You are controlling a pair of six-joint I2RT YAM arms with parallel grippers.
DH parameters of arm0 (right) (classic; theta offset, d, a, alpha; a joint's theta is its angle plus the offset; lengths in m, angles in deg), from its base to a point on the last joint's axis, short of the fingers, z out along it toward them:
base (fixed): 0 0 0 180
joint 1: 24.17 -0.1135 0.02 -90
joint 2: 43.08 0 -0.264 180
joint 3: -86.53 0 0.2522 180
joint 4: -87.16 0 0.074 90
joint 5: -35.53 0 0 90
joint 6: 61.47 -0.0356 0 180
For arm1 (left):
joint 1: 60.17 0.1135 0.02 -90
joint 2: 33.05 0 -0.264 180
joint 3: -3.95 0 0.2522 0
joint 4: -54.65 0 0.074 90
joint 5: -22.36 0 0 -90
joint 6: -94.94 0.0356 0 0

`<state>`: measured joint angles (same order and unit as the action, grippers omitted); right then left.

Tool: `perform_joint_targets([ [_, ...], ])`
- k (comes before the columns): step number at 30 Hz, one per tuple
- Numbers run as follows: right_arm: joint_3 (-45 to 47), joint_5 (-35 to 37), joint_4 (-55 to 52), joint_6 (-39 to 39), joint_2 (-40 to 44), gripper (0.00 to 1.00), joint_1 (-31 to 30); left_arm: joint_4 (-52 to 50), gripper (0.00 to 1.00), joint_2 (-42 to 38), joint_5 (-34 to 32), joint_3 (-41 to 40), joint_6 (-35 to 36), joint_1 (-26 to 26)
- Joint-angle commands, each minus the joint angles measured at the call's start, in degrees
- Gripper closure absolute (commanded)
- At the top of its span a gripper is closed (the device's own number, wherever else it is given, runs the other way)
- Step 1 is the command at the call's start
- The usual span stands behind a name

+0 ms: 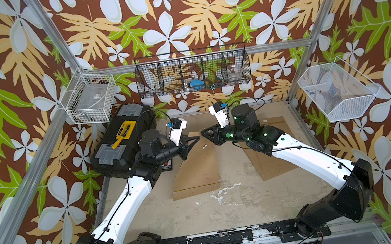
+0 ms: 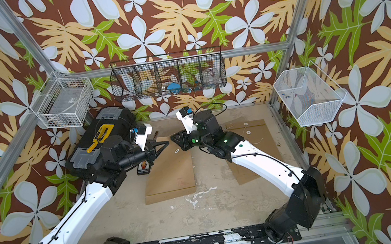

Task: Close the mouth of the file bag
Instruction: Close the file bag.

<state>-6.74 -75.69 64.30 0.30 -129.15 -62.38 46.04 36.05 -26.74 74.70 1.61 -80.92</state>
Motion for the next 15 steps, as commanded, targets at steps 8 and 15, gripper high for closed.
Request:
perform_joint_targets([
  [8, 5.01, -5.62, 7.31, 1.29, 3.12, 0.96, 0.25, -0.26, 1.0, -0.02, 0.23, 0.14, -0.1, -0.25],
  [15, 10.24, -11.26, 11.08, 3.64, 7.06, 1.0, 0.25, -0.48, 1.0, -0.05, -0.83, 0.15, 0.26, -0.17],
])
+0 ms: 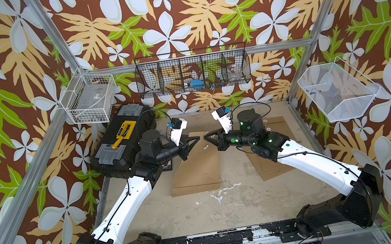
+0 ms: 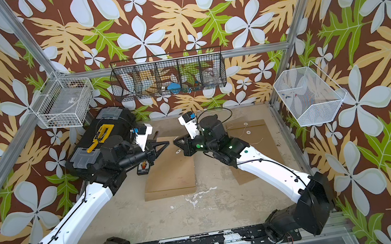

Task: Close the mouth of the file bag
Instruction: Close the file bag.

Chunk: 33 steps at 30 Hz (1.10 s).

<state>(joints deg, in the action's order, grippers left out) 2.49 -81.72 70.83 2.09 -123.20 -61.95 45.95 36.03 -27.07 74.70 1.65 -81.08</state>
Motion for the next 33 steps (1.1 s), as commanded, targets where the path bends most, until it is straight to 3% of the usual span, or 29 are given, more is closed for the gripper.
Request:
perform_joint_targets([
  [1, 1.66, -6.22, 4.5, 2.14, 1.47, 1.0, -0.27, -0.4, 1.0, -0.04, -0.82, 0.25, 0.21, -0.07],
  [8, 7.04, -5.43, 2.78, 3.26, 3.6, 0.99, -0.28, -0.2, 1.0, 0.86, -1.74, 1.26, -0.96, -0.09],
  [12, 7.27, -3.32, 0.2, 4.47, 4.36, 0.83, -0.15, -0.83, 1.0, 0.97, -2.08, 1.47, -0.29, -0.02],
  [17, 6.96, -1.68, -4.17, 6.2, 6.28, 0.75, 0.19, -2.49, 1.0, 0.53, -3.08, 1.97, 1.52, 0.12],
  [26, 1.82, -1.45, -3.13, -1.56, 3.42, 0.68, 4.07, -0.61, 1.0, 0.58, 0.37, 1.29, -0.58, 0.07],
  [33, -2.13, -3.84, -1.64, -4.94, -1.86, 0.7, 5.0, -0.42, 1.0, 0.03, 1.16, 1.09, -1.08, 0.08],
])
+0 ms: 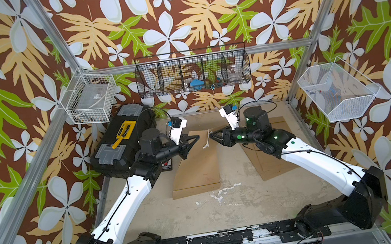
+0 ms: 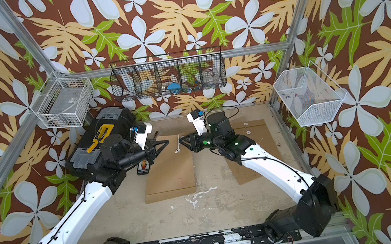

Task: Close the mouth of the file bag
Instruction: Close the file bag.

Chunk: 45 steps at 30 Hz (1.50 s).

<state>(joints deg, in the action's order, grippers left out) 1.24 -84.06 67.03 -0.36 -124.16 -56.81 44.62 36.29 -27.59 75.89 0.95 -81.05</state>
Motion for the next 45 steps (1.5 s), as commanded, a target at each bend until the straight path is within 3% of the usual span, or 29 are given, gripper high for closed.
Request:
perform_joint_targets([
  [1, -1.17, -1.81, 2.76, -2.91, -1.3, 0.71, -0.14, 1.11, 1.0, -0.25, 1.89, -0.29, -0.56, 0.03],
  [13, -1.4, -10.01, 10.84, -7.65, -3.45, 0.93, -0.14, 1.77, 1.0, -0.09, 0.94, -1.53, -1.26, 0.02],
  [18, 2.89, -18.48, 15.33, -5.85, -1.96, 0.93, -0.12, -0.89, 1.0, 1.74, -4.33, 0.51, -1.1, 0.04],
  [27, 9.71, -20.78, 11.02, -0.51, 0.09, 0.93, -0.4, -1.2, 1.0, 3.69, -9.02, 2.87, -2.25, 0.47],
  [33, 9.58, -14.4, 2.84, 3.85, -0.35, 0.88, -0.32, -1.2, 1.0, 3.1, -8.82, 3.02, -1.79, 0.94],
  [38, 7.53, -7.62, -0.85, 3.84, 0.33, 0.58, -0.14, -1.9, 1.0, 2.32, -7.53, 1.8, -0.29, 1.02],
  [45, 1.62, 7.53, -11.16, 4.82, -0.59, 0.48, 0.26, -2.07, 1.0, 1.06, -5.0, 1.0, 0.82, 1.02],
])
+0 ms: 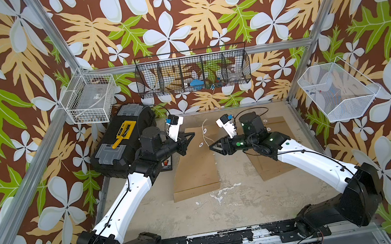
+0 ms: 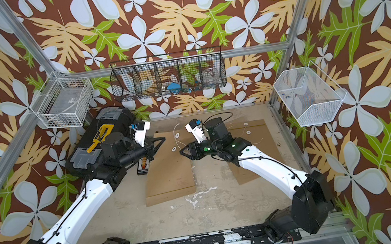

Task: Close the mouth of the file bag
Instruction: Close the file bag.

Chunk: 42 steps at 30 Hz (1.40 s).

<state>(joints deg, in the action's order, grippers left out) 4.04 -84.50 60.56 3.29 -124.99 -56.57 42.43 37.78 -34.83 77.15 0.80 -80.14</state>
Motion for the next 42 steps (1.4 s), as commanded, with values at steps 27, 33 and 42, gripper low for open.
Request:
perform_joint_targets([
  [27, -6.33, 18.25, 0.04, 2.29, 0.08, 0.54, -4.91, 1.56, 1.0, -1.22, 4.17, -0.28, 0.63, -0.13],
  [33, -11.52, 18.68, 1.29, 3.02, -4.52, 0.56, -5.88, 1.49, 1.0, -1.39, 4.89, -0.53, 0.43, -0.25],
  [42, -18.08, 24.24, -2.55, 3.53, -10.22, 0.73, -7.04, 1.55, 1.0, -1.22, 5.06, -0.37, 0.47, -0.34],
])
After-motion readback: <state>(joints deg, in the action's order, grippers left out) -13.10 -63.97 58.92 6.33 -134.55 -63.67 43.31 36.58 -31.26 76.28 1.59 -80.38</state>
